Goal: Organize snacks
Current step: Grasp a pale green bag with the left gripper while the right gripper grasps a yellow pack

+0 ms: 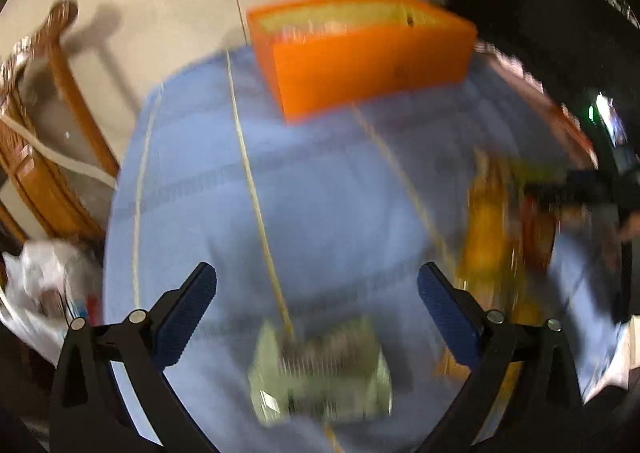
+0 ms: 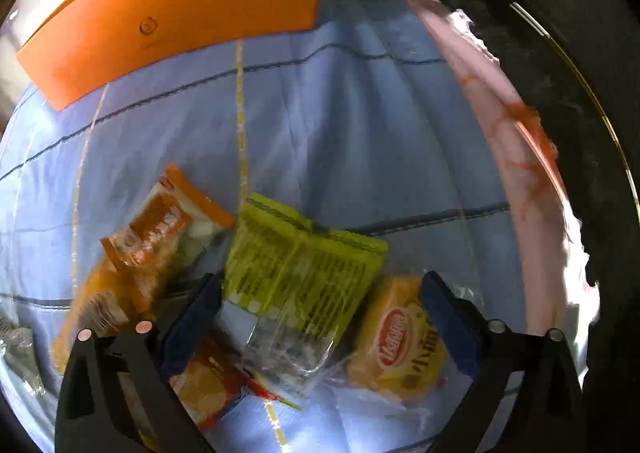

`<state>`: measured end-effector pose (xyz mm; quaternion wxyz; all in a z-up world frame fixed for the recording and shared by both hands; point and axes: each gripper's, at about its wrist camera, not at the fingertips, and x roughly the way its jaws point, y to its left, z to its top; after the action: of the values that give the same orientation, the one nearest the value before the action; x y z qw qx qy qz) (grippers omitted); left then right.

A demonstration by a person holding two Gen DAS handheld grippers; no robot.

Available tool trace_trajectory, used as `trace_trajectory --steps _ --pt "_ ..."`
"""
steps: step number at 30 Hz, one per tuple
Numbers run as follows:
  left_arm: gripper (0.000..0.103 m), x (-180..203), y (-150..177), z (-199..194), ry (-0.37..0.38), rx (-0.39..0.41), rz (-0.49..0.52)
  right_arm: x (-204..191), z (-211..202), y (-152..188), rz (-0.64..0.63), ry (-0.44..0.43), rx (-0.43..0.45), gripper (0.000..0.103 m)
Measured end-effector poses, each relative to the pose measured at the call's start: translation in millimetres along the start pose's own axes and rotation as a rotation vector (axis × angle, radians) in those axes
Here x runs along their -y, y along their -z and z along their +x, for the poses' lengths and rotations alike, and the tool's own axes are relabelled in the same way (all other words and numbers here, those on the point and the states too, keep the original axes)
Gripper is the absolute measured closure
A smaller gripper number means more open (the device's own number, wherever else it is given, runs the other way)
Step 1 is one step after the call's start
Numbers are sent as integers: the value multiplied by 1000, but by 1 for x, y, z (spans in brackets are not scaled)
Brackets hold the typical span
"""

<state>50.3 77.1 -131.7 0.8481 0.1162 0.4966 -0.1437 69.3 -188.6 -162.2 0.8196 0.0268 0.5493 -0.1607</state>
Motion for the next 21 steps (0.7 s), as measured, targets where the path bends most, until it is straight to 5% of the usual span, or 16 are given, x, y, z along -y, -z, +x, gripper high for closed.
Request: trace_trajectory --steps 7,10,13,16,18,21 --pt "4 -4 58 48 -94 -110 -104 -15 7 0 54 98 13 3" --pt "4 -10 72 52 -32 -109 -172 -18 6 -4 129 72 -15 3" --pt "4 -10 81 49 -31 -86 -160 -26 2 6 167 -91 -107 4" --pt "4 -6 81 45 -33 -53 -150 -17 9 20 156 -8 -59 4" --pt "4 -5 84 45 -31 -29 -138 2 12 24 254 -94 -15 3" --pt "8 -5 83 44 -29 -29 -139 1 11 27 269 -66 -52 5"
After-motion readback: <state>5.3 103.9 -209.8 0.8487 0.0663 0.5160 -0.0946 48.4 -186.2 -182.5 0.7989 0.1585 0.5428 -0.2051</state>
